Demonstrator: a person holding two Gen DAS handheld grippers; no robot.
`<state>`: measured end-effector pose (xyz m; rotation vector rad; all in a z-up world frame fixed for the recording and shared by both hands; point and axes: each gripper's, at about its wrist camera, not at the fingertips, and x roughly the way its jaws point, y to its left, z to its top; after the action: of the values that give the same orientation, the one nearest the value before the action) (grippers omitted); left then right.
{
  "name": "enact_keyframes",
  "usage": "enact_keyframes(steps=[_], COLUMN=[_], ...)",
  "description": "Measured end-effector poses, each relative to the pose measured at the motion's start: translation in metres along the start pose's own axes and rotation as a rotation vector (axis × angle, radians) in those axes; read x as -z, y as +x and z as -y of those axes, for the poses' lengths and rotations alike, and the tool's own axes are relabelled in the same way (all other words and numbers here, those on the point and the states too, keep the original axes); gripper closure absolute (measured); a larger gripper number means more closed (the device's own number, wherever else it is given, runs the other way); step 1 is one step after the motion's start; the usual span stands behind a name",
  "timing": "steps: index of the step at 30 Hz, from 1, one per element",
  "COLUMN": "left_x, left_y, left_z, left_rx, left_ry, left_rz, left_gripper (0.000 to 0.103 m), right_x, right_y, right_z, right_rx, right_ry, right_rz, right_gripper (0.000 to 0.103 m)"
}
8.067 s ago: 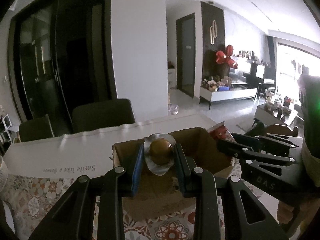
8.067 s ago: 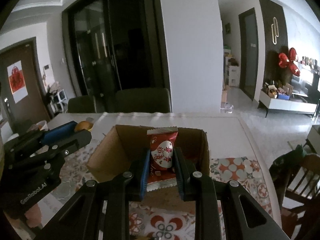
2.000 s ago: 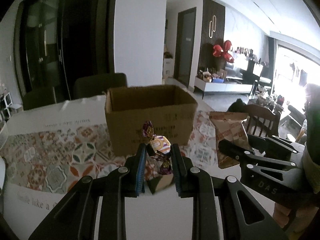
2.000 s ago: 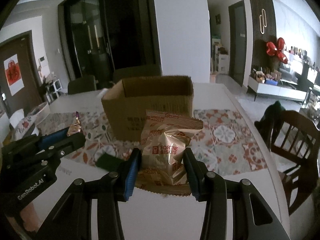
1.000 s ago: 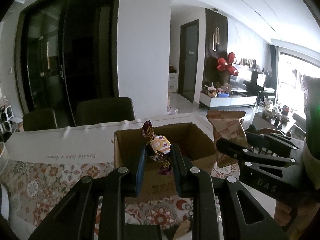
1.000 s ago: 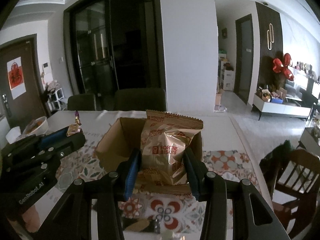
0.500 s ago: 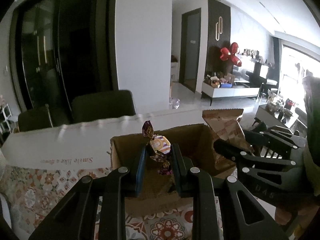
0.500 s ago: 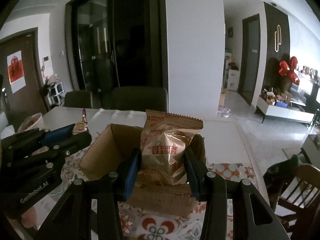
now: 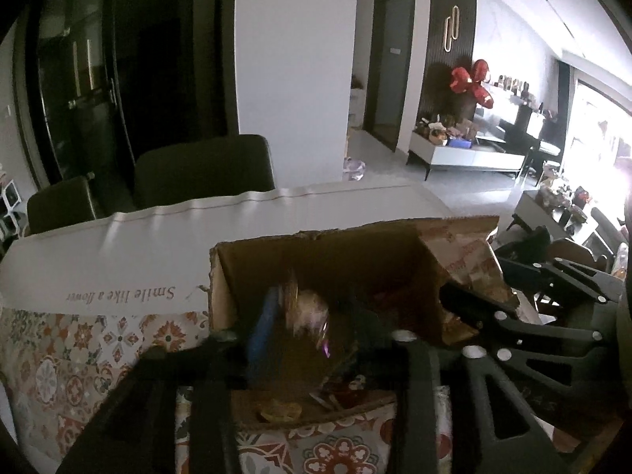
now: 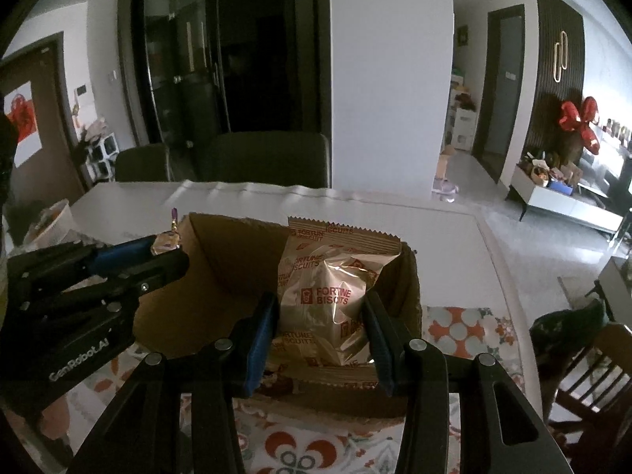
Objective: Organize snacks
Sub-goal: 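Carry the candy and cookie bag into the box and open both tools, then withdraw both tools from the box back toward the remaining snacks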
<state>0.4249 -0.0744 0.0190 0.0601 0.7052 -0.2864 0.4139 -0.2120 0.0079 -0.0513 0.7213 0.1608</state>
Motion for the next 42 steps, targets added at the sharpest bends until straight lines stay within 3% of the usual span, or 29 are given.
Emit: enact_keyframes(steps=[5,16,27,42], left_x=[0.003,0.017,0.038,0.074], left_y=[-0.005,-0.045,-0.094,-0.129], left_z=[0.001,0.006,0.013,0.027], left_rx=[-0.03,-0.057,0.009,0.017], left_ry=[0.011,0.067,0.096,0.151], left_rz=[0.017,0.098,0.162,0.206], left_gripper=[0.044,0.044,0.043,0.043], right_x=[0.003,0.018,0.038,0.075], right_y=[0.002,-0.024,-0.066,-0.106], right_z=[0.001,-0.002,-0.005,-0.016], right_rx=[0.004,0.019,0.01,0.039], right_ry=[0.003,0.003,0.037,0.042], right_rz=[-0.012,0.041,0.086,0.14], right_gripper=[0.047,0.044,0.044,0.044])
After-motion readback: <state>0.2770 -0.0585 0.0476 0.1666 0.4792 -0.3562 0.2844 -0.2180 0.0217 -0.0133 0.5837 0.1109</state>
